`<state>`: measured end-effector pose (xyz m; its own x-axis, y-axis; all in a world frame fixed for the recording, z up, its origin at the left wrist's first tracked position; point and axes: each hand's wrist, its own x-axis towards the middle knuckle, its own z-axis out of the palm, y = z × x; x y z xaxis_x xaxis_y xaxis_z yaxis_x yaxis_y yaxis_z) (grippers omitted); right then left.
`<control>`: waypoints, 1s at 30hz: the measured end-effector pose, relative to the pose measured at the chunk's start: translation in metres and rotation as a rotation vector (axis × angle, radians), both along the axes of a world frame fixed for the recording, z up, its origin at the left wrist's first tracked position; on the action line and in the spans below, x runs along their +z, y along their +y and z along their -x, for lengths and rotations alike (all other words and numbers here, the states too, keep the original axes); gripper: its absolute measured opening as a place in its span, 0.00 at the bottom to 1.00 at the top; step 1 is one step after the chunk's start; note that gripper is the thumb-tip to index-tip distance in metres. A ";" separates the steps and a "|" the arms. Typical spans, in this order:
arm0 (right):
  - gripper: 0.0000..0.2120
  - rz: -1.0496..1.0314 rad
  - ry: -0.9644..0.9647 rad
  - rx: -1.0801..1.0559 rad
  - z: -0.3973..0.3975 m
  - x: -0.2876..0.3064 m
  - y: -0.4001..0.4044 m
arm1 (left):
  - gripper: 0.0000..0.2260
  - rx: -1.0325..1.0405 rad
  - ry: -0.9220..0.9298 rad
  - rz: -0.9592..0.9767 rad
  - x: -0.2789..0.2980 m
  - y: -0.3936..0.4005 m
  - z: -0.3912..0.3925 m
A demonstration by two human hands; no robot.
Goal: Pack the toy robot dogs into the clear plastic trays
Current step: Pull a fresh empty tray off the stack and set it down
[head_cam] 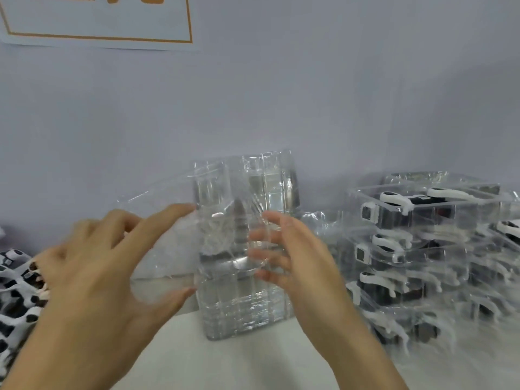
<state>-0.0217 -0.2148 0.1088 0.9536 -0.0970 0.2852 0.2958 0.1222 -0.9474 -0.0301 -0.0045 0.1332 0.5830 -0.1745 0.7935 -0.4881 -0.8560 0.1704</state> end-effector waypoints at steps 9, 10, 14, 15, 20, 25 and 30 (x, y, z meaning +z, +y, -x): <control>0.45 -0.067 0.043 0.116 -0.005 -0.013 -0.024 | 0.35 -0.146 0.055 -0.223 -0.013 -0.038 -0.003; 0.40 -0.094 0.048 0.115 -0.007 -0.016 -0.024 | 0.30 -0.176 0.043 -0.223 -0.016 -0.040 -0.004; 0.32 -0.142 0.030 0.105 -0.014 -0.030 -0.026 | 0.23 -0.271 0.189 0.032 -0.021 -0.044 -0.002; 0.34 -0.141 0.017 0.101 -0.016 -0.033 -0.027 | 0.21 -0.249 0.156 0.121 -0.022 -0.043 -0.002; 0.40 -0.162 -0.053 0.102 -0.022 -0.041 -0.031 | 0.18 -0.023 0.147 0.664 -0.029 -0.027 -0.019; 0.38 -0.123 -0.081 0.149 -0.021 -0.046 -0.032 | 0.23 -0.290 0.631 1.126 -0.042 -0.011 -0.030; 0.36 0.003 0.003 0.175 -0.020 -0.048 -0.032 | 0.18 -0.344 0.660 1.098 -0.046 -0.005 -0.029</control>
<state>-0.0016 -0.2467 0.0610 0.9566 0.0716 0.2826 0.2676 0.1685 -0.9487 -0.0009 -0.0094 0.0869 0.9666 0.1559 0.2035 -0.2102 0.0275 0.9773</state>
